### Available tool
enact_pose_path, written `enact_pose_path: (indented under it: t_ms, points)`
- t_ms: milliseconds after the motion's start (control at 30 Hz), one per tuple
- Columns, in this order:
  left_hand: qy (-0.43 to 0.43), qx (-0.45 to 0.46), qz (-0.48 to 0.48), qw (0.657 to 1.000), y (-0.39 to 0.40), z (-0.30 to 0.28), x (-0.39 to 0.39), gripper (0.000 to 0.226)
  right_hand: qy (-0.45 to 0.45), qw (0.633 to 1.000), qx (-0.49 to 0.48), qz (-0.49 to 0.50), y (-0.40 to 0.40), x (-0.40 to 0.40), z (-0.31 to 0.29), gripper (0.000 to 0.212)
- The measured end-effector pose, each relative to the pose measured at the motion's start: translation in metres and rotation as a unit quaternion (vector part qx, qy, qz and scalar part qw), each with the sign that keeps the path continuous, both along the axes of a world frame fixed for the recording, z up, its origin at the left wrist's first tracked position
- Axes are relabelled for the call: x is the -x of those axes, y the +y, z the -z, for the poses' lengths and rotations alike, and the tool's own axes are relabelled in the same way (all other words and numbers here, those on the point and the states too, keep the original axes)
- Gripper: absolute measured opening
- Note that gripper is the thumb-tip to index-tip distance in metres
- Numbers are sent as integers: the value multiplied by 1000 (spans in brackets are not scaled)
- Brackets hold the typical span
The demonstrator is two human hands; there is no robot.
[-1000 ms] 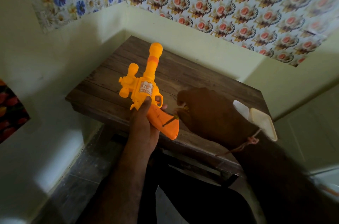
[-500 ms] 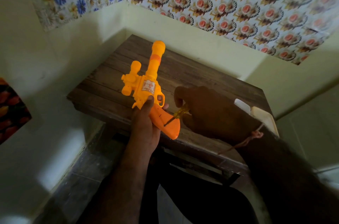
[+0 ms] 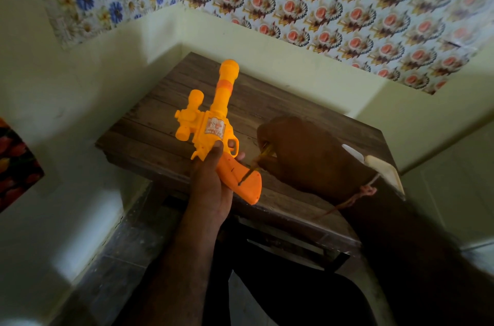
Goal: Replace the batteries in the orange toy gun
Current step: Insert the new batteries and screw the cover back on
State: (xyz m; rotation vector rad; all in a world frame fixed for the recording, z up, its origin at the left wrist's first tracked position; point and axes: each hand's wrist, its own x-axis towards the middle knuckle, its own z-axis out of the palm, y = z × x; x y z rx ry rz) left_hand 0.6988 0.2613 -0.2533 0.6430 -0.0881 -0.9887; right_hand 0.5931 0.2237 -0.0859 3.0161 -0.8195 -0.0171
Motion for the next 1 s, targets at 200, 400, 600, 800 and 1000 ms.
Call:
enact_pose_path:
  t_ms: [200, 400, 600, 800, 1000]
  points:
    - [5, -6, -1, 1000, 1, -2, -1, 66, -10, 1000, -12, -17, 0, 5, 4, 30]
    - [11, -6, 0, 1000, 0, 1, -2, 63, 6, 999, -38, -12, 1, -1, -2, 20]
    - [-5, -4, -2, 1000, 2, -2, 0, 48, -10, 998, -43, -42, 0, 0, 2, 18]
    - [11, -8, 3, 1000, 1, 0, -2, 42, 7, 1000, -15, -23, -2, -1, 1, 24]
    - [-4, -10, 0, 1000, 1, 1, -3, 54, 10, 999, -17, -27, -1, -1, 2, 17]
